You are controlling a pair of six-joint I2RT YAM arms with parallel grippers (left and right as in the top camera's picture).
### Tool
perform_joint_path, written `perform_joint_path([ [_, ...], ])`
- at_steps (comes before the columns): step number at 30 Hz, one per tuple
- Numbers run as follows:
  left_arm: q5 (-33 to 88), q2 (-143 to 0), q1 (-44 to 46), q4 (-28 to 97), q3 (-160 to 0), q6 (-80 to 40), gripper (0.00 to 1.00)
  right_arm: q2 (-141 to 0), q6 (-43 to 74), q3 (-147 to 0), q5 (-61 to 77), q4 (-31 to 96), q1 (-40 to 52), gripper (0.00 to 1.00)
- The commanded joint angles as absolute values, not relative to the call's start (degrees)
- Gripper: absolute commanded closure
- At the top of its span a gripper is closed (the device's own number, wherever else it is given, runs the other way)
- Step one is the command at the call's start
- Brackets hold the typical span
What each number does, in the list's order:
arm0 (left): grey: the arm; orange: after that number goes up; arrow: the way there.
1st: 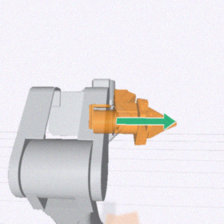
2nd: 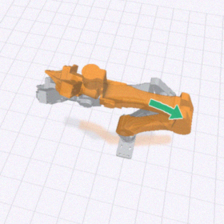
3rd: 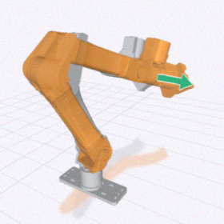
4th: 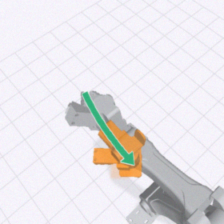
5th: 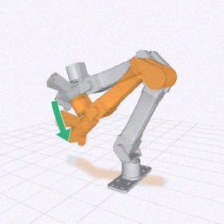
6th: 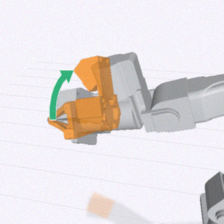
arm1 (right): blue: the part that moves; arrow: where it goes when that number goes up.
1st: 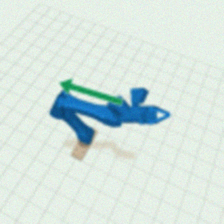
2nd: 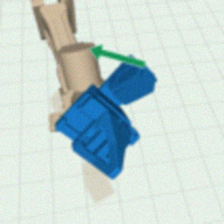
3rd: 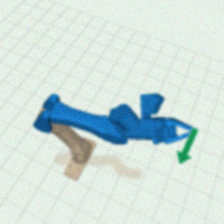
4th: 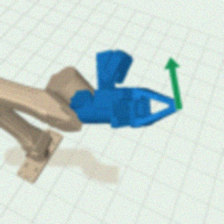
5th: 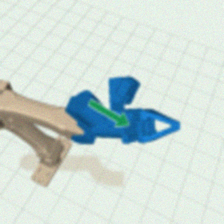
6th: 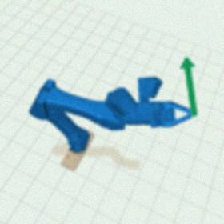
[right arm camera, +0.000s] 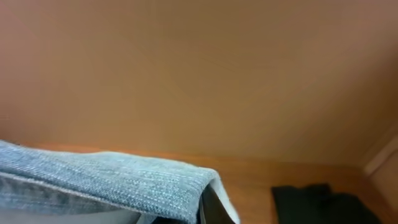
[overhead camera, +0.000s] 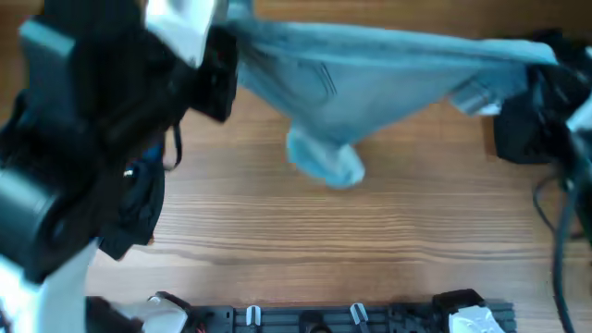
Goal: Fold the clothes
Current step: 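Lift the jeans with both grippers and stretch them apart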
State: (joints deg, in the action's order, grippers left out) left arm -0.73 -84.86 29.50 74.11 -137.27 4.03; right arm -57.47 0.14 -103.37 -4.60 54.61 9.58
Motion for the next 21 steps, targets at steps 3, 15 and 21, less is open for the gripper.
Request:
perform_joint_path([
  [3, -3.14, -81.17, 31.4, 72.88, -138.87, 3.42, 0.96, -54.26, -0.08, -104.47, -10.59, 56.25, 8.75, 0.96],
  [15, -12.45, -93.56, 31.33, 77.87, -138.85, 3.36, 0.96, -66.13, -1.08, -103.37, -10.52, 63.4, 8.75, 0.96],
  [21, -15.31, -104.71, 28.84, 79.88, -138.76, 2.07, 0.96, -81.8, -1.08, -103.37, -6.68, 64.62, 8.75, 0.95],
])
